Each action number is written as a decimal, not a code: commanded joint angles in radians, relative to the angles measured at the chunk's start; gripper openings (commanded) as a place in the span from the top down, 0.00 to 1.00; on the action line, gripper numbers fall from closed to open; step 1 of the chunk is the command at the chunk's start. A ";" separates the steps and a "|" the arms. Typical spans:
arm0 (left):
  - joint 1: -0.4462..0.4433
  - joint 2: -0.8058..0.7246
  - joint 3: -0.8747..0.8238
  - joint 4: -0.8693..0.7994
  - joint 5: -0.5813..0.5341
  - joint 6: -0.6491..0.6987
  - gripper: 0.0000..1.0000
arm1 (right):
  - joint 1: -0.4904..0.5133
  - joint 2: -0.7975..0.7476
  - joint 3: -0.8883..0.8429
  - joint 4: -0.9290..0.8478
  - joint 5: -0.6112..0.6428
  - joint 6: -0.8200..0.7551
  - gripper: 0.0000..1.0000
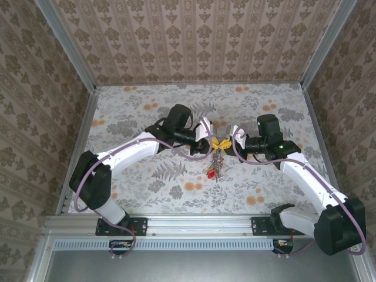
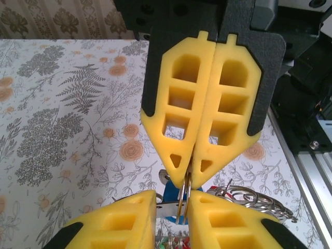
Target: Put the keys on the keyring
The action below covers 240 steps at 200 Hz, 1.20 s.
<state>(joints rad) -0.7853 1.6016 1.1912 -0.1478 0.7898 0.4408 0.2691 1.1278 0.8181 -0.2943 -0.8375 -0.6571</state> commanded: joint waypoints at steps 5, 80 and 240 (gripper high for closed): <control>-0.018 0.002 0.073 -0.138 -0.061 0.090 0.78 | 0.015 -0.017 0.055 -0.049 -0.006 -0.045 1.00; -0.032 0.019 0.094 -0.159 -0.058 0.099 0.80 | 0.026 -0.044 0.056 -0.038 -0.014 -0.044 1.00; 0.023 -0.080 -0.062 0.178 0.146 -0.079 1.00 | 0.018 -0.024 -0.071 0.098 0.029 0.037 0.82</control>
<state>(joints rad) -0.7692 1.5864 1.1332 -0.0822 0.8494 0.4084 0.2890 1.0801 0.7677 -0.2256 -0.7826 -0.6441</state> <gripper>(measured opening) 0.041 0.173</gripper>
